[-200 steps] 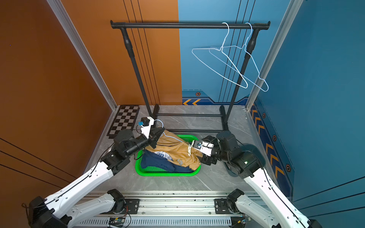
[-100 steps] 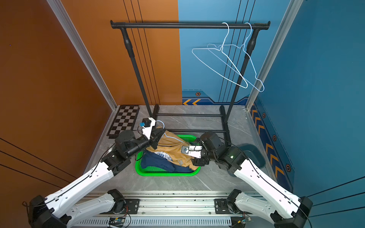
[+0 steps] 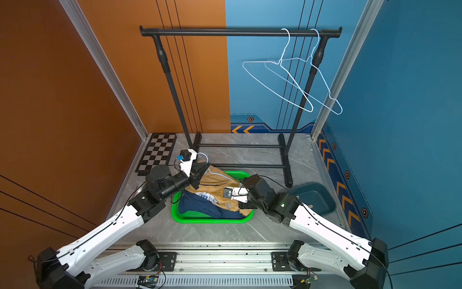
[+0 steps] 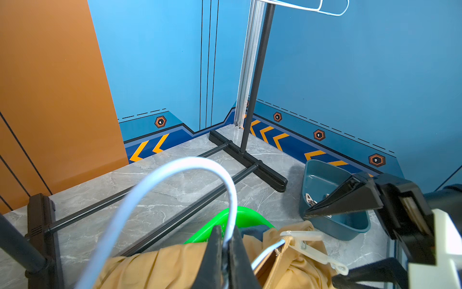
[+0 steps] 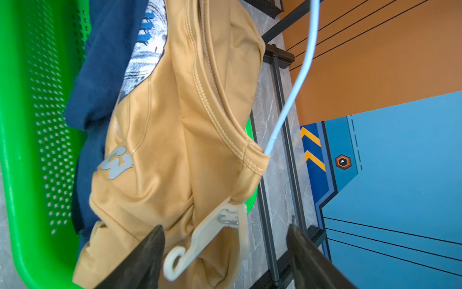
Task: Remove the clothespins securing t-shirts to the hanger
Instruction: Remove the clothespin from the hanger.
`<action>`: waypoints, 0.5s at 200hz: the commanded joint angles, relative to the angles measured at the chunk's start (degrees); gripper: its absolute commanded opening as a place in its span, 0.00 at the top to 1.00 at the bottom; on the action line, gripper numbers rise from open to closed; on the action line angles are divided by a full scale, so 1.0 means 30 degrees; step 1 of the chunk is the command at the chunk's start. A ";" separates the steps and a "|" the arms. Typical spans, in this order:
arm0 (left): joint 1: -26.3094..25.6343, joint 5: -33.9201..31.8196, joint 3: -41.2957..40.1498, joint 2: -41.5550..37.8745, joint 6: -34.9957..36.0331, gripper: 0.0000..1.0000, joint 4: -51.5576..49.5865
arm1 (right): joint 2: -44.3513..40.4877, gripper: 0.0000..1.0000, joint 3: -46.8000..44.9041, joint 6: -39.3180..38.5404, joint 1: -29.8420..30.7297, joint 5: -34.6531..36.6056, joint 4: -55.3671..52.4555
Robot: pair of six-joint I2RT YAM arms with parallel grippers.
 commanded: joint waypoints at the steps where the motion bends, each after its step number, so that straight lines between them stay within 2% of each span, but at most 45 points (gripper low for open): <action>1: -0.0187 -0.0330 0.0082 -0.0247 0.0156 1.00 0.0192 | 0.0348 0.30 -0.0122 0.0272 0.0109 0.0891 0.0862; 52: -0.0185 -0.0403 0.0120 -0.0324 0.0205 1.00 0.0171 | 0.0585 0.40 -0.0264 0.0573 0.0113 0.0477 0.0862; 100: -0.0178 -0.0431 0.0047 -0.0390 0.0227 1.00 0.0177 | 0.0622 0.60 -0.0327 0.0748 0.0103 0.0251 0.0568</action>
